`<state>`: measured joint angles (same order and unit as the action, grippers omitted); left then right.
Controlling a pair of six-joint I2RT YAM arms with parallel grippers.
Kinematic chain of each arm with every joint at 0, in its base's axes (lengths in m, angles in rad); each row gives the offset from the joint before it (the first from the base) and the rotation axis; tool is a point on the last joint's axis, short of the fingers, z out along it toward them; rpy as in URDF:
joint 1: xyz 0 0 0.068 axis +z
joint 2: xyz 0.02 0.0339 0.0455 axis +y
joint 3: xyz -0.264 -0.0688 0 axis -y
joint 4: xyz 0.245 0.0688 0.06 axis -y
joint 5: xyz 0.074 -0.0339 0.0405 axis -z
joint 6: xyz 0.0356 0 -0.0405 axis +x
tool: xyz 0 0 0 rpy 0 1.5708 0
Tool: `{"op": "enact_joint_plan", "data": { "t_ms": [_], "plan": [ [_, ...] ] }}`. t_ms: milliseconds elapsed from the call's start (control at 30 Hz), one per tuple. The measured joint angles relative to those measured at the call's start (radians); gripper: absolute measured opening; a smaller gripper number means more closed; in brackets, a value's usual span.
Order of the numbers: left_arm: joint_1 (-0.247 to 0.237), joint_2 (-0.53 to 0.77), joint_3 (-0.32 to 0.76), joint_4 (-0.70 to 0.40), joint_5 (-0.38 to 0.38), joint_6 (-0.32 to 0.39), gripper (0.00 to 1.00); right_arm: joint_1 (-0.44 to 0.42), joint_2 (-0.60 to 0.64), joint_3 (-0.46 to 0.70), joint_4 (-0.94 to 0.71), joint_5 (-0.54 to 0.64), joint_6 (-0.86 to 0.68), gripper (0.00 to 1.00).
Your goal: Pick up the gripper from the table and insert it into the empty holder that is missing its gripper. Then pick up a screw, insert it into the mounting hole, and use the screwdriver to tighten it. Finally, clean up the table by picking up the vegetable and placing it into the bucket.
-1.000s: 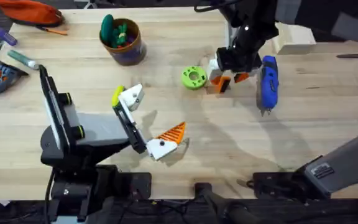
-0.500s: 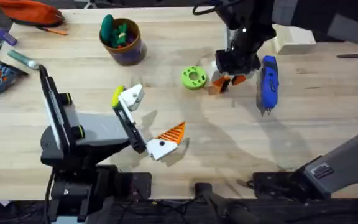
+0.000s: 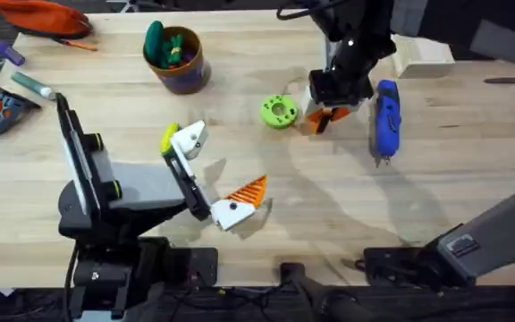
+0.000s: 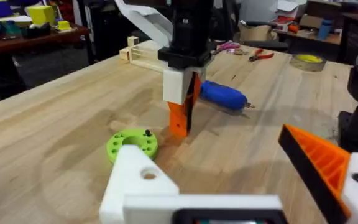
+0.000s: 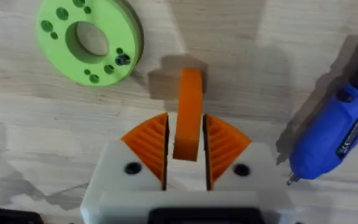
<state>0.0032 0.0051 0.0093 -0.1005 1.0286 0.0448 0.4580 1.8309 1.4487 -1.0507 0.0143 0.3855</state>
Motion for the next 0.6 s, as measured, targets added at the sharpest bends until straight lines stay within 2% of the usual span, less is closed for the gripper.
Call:
{"op": "enact_joint_plan", "data": {
  "t_ms": [133,267,500,600],
  "plan": [
    [0.0,0.0,0.0,0.0,0.0,0.0,0.986,0.0,0.0,0.0,0.001,0.0,0.0,0.292],
    [0.0,0.0,0.0,0.0,0.0,0.0,0.985,0.0,0.0,0.0,0.001,0.0,0.0,0.216],
    [0.0,0.0,0.0,0.0,0.0,0.0,0.985,0.0,0.0,0.0,-0.013,0.0,0.0,0.149],
    [0.0,0.0,0.0,0.0,0.0,0.0,0.985,0.0,0.0,0.001,-0.014,0.0,0.0,0.075]
  ]
}}
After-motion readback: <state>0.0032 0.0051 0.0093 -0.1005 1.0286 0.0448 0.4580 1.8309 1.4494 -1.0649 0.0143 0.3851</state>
